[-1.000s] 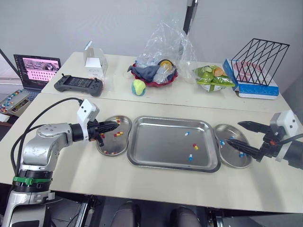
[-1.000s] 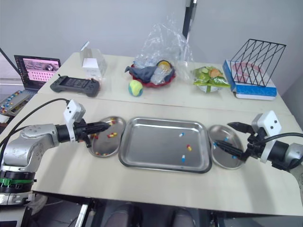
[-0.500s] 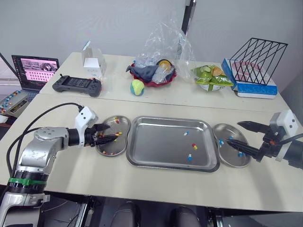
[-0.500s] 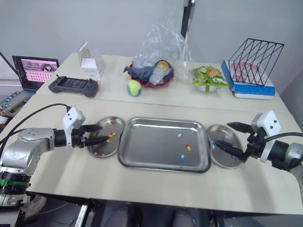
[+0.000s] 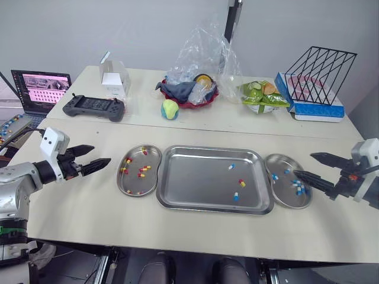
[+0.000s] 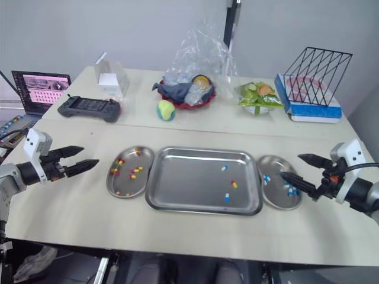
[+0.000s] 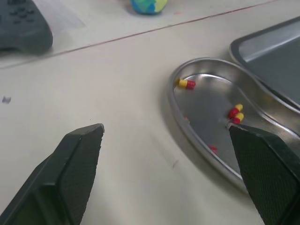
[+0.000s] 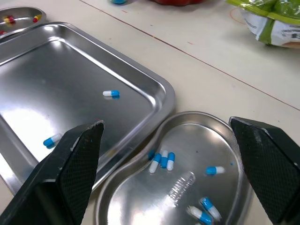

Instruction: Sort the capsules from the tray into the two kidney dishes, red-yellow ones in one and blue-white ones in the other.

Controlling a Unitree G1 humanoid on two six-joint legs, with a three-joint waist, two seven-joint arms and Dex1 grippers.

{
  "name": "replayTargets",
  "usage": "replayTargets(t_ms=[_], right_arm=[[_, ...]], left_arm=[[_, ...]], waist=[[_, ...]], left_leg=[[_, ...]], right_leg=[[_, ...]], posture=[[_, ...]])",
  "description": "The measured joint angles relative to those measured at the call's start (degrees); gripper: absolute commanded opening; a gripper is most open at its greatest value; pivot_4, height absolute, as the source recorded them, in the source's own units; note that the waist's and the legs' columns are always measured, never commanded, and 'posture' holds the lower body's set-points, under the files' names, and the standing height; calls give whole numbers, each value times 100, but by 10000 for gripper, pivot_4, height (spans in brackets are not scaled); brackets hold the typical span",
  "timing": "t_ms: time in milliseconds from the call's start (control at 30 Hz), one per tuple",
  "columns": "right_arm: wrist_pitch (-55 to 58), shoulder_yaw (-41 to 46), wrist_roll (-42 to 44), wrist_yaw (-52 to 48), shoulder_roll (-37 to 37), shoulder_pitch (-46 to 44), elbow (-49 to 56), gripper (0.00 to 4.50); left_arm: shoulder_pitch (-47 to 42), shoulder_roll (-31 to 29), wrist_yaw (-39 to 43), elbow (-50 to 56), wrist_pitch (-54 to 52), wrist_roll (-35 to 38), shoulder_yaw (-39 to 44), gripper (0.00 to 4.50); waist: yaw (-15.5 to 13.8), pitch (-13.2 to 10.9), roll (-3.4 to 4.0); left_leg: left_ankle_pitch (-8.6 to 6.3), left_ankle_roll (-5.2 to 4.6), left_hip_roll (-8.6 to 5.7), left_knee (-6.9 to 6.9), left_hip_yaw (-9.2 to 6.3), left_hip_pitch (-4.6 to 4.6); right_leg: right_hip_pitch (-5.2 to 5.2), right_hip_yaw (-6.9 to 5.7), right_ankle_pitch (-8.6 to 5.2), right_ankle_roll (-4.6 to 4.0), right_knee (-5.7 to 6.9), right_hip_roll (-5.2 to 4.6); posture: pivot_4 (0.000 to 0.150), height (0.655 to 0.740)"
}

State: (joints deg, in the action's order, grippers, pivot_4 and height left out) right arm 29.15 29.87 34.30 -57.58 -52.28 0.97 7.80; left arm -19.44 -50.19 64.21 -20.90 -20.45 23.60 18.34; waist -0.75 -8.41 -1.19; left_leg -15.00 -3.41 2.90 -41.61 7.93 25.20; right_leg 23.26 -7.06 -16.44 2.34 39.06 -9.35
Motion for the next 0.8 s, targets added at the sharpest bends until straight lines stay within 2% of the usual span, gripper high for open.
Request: replayTargets(t_ms=[167, 567, 800], right_arm=[[-130, 11, -80, 9, 32, 122, -176, 45000], [-211, -7, -168, 183, 66, 39, -220, 45000], [484, -131, -229, 713, 56, -299, -506, 45000]], left_arm=[[-87, -206, 41, -350, 354, -81, 84, 44702], [-321, -215, 213, -385, 525, -72, 83, 44702], [-344, -234, 417, -209, 368, -14, 70, 44702]], waist=[[4, 0, 0], [24, 0, 1], [17, -1, 1]], left_leg=[[-1, 0, -1, 1, 0, 0], [-1, 0, 0, 1, 3, 0], [0, 0, 0, 0, 3, 0]], right_leg=[[1, 0, 0, 0, 1, -2], [3, 2, 0, 0, 3, -1], [4, 1, 0, 0, 4, -1]], posture=[[1500, 6880], [1500, 6880], [1500, 6880]])
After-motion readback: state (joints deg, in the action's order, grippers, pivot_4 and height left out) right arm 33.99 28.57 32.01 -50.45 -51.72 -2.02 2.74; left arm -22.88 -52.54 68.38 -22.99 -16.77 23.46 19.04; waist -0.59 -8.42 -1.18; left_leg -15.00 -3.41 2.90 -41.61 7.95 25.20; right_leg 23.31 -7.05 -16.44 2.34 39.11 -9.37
